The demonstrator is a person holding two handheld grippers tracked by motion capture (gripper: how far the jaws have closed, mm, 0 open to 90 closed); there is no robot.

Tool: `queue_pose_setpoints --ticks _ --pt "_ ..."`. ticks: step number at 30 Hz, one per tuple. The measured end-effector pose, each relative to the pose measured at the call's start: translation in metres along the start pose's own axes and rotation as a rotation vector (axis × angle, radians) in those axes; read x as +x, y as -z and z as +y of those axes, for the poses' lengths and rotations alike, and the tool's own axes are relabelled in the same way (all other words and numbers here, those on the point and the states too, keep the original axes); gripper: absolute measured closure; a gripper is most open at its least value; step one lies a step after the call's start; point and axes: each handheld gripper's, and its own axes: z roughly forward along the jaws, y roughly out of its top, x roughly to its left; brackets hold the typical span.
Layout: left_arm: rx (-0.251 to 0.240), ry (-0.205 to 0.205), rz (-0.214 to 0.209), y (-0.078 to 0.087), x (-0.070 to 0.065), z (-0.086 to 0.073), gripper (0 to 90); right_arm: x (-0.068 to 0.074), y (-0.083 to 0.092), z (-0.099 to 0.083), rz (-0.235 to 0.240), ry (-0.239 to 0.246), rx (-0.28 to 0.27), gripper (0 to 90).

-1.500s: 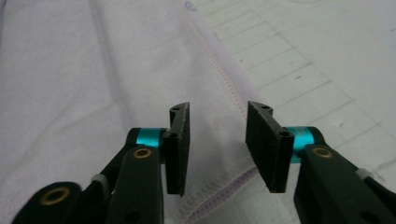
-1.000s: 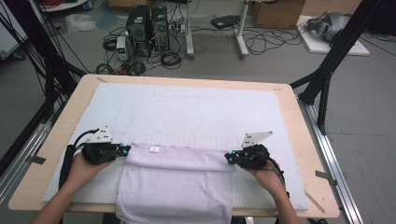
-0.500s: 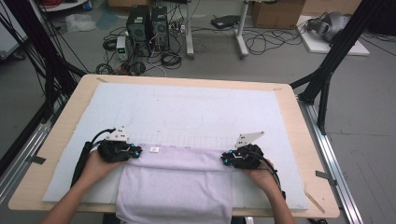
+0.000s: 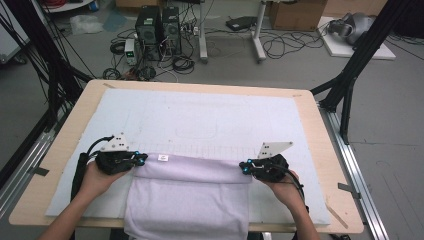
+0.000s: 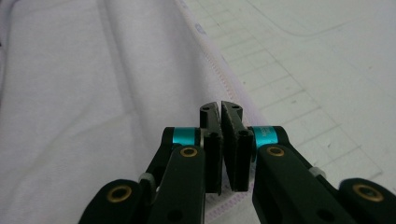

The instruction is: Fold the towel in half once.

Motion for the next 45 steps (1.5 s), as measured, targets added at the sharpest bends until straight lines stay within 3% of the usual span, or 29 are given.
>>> queue_pose_setpoints --ticks 7,13,15,18,26,30,38,42,45 --pt "-0.039 -0.02 -0.016 0.026 -0.025 -0.015 87.5 0.029 0.021 0.001 0.015 0.045 -0.058 87.2" --pt "-0.006 -0.064 -0.071 0.044 -0.058 -0.039 86.4 0.066 0.031 -0.017 0.056 0.069 -0.051 87.3" --pt "0.002 -0.064 -0.078 0.047 -0.065 -0.044 80.5 0.074 0.034 -0.022 0.09 0.067 -0.036 86.4" --pt "0.002 -0.066 -0.066 0.051 -0.065 -0.045 73.7 0.076 0.041 -0.023 0.094 0.059 -0.047 82.5" --pt "-0.062 -0.047 -0.056 0.054 -0.048 -0.027 66.4 0.046 0.034 -0.012 0.038 0.034 -0.04 74.1" --pt "-0.053 -0.039 -0.042 0.049 -0.039 -0.021 64.9 0.029 0.023 -0.007 0.027 0.018 -0.028 71.4" --pt "-0.007 0.003 0.001 0.011 -0.008 -0.011 60.1 -0.002 -0.001 -0.003 -0.015 -0.011 0.011 61.6" --pt "0.062 0.047 0.047 -0.013 0.012 -0.008 49.9 -0.014 -0.008 -0.007 -0.045 -0.031 0.037 57.1" --pt "0.075 0.068 0.058 -0.025 0.022 -0.009 49.1 -0.019 -0.012 -0.011 -0.058 -0.041 0.062 54.4"
